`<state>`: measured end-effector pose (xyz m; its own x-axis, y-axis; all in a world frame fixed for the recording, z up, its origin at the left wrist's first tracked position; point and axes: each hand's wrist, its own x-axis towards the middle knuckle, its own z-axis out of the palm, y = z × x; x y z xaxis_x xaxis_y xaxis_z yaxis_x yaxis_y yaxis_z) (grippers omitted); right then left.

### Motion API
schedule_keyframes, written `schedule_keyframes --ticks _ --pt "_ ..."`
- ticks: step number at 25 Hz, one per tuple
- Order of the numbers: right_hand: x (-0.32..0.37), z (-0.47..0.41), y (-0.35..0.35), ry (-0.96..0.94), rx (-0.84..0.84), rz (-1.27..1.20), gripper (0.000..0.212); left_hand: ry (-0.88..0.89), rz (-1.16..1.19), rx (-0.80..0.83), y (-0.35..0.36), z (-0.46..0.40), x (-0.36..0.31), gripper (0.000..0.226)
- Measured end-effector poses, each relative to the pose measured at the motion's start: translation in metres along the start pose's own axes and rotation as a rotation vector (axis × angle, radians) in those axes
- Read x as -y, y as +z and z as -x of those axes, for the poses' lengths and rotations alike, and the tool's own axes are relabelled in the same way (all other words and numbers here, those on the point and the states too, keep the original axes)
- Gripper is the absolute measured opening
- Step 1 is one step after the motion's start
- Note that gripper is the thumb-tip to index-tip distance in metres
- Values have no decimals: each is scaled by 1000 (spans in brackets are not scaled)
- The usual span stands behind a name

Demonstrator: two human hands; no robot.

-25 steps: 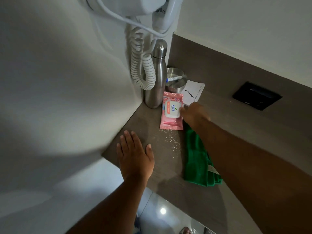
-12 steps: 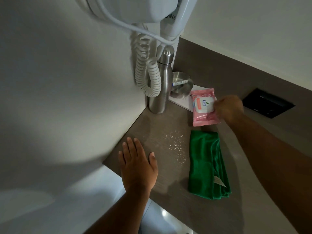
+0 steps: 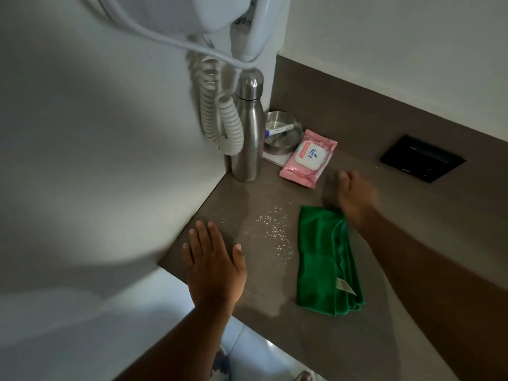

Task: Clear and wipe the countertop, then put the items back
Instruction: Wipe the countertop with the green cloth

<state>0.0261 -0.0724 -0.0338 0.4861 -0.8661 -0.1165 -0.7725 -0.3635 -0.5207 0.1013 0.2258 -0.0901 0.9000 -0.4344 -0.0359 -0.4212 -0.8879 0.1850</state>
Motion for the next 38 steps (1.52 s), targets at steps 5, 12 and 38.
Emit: schedule_keyframes --ticks 5,12,38 --pt "-113 90 -15 -109 116 425 63 -28 195 23 -21 9 -25 91" --pt "-123 88 -12 -183 45 448 65 642 15 314 -6 30 -163 85" --pt "-124 89 -13 -182 97 452 65 539 121 252 -7 20 -96 72"
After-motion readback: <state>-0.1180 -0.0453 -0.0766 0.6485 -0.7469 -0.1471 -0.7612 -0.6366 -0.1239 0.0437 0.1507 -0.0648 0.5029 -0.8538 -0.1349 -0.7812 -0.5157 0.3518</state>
